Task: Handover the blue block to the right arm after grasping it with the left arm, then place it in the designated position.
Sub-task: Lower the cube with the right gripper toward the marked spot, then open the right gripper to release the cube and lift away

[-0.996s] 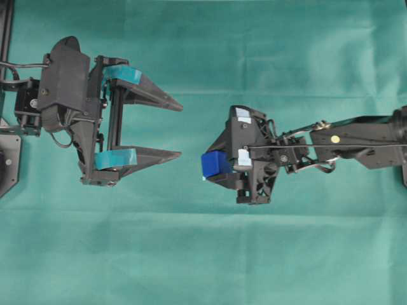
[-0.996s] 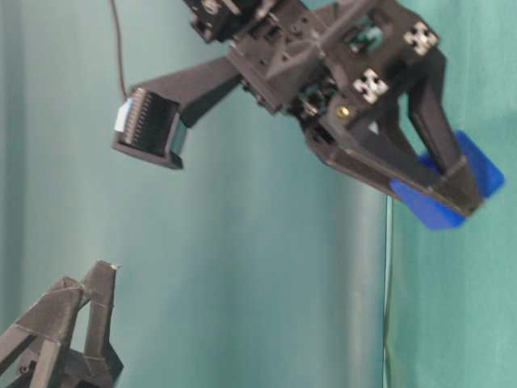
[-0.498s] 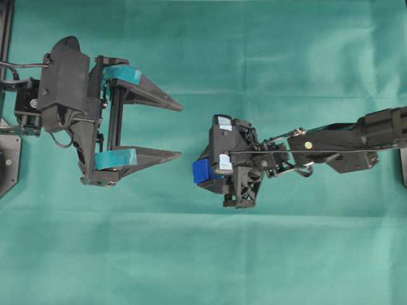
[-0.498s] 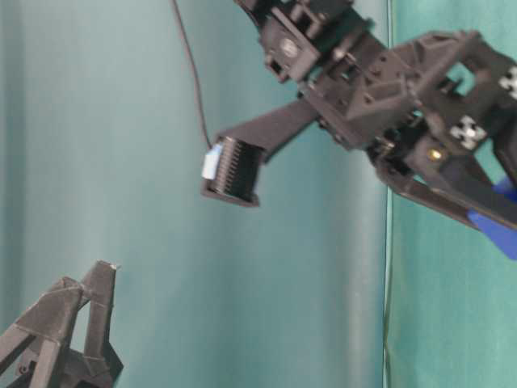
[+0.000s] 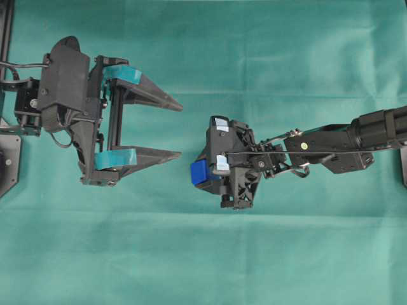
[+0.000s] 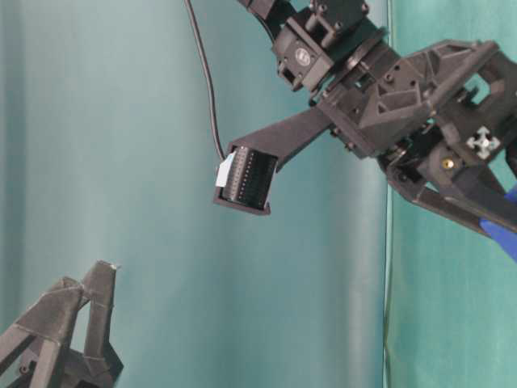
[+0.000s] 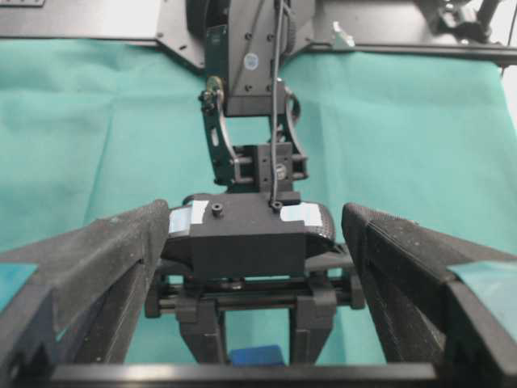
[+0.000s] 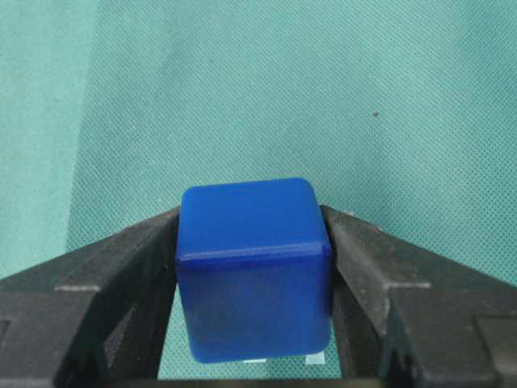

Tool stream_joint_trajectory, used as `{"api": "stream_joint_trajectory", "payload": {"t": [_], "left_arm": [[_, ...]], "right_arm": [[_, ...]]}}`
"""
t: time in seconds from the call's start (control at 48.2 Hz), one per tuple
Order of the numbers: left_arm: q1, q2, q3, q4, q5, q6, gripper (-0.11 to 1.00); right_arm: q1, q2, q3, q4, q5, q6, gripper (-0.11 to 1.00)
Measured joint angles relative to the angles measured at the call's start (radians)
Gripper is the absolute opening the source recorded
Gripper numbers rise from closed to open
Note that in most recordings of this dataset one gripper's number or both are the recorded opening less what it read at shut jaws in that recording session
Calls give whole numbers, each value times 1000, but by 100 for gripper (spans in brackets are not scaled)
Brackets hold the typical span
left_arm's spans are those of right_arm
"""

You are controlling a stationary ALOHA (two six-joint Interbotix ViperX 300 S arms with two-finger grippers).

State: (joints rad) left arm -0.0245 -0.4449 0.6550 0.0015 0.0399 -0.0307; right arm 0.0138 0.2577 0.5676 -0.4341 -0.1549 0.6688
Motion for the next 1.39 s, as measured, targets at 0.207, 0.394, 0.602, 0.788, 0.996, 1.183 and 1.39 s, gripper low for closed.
{"api": "stream_joint_trajectory", "payload": {"t": [0.207, 0.394, 0.602, 0.788, 0.996, 1.183, 1.39], "left_arm": [[0, 0, 0, 0, -2, 0, 100], [0, 0, 0, 0, -2, 0, 100], [0, 0, 0, 0, -2, 0, 100], [0, 0, 0, 0, -2, 0, 100], [0, 0, 0, 0, 0, 0, 100], [0, 0, 0, 0, -2, 2, 100], [8, 0, 0, 0, -2, 3, 100]], "right_arm": [[0, 0, 0, 0, -2, 0, 55], [0, 0, 0, 0, -2, 0, 55], [-3, 0, 0, 9, -2, 0, 89], [-9, 0, 0, 9, -2, 0, 80], [-9, -18, 2, 11, 18, 0, 81], [-8, -144, 12, 8, 124, -6, 81], [-9, -314, 29, -6, 238, -6, 81]]}}
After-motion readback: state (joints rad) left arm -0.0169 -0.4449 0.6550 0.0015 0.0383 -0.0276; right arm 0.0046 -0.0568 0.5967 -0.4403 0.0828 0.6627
